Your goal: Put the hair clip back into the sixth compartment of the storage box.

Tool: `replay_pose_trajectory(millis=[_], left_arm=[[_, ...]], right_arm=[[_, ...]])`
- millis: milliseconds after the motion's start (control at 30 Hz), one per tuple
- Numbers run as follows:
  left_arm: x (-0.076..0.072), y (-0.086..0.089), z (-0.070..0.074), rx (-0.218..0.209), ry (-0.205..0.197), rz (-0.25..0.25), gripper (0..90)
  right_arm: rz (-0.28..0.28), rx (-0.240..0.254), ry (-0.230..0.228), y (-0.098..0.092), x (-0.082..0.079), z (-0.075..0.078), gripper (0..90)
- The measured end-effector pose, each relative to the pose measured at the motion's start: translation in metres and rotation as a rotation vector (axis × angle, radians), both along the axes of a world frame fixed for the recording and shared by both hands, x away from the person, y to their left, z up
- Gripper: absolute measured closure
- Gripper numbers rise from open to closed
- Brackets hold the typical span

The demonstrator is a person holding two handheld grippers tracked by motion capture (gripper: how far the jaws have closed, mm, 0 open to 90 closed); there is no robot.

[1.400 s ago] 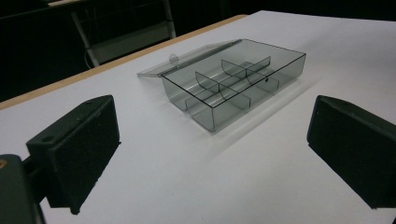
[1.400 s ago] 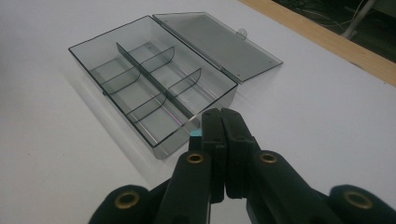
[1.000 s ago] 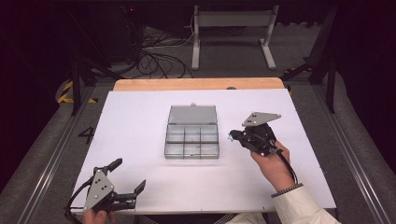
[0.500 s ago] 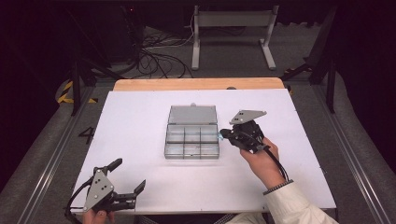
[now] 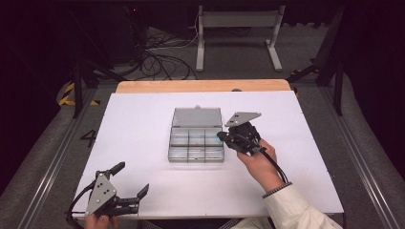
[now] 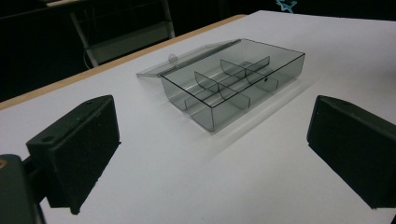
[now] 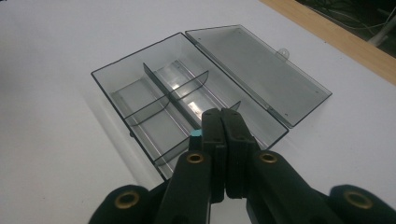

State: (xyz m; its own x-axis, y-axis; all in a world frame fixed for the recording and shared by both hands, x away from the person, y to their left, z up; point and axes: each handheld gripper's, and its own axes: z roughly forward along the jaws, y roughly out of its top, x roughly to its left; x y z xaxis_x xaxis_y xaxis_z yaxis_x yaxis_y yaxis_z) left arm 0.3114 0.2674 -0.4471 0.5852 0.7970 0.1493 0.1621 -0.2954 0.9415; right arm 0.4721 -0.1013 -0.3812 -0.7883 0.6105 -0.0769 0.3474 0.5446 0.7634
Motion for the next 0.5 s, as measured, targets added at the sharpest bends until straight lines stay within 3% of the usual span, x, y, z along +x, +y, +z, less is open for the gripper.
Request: replay_pose_trajectory(millis=[500], left_arm=[[0.000, 0.000, 0.000, -0.003, 0.002, -0.001, 3.0]], right_arm=[[0.020, -0.019, 0.006, 0.017, 0.002, -0.004, 89.5]])
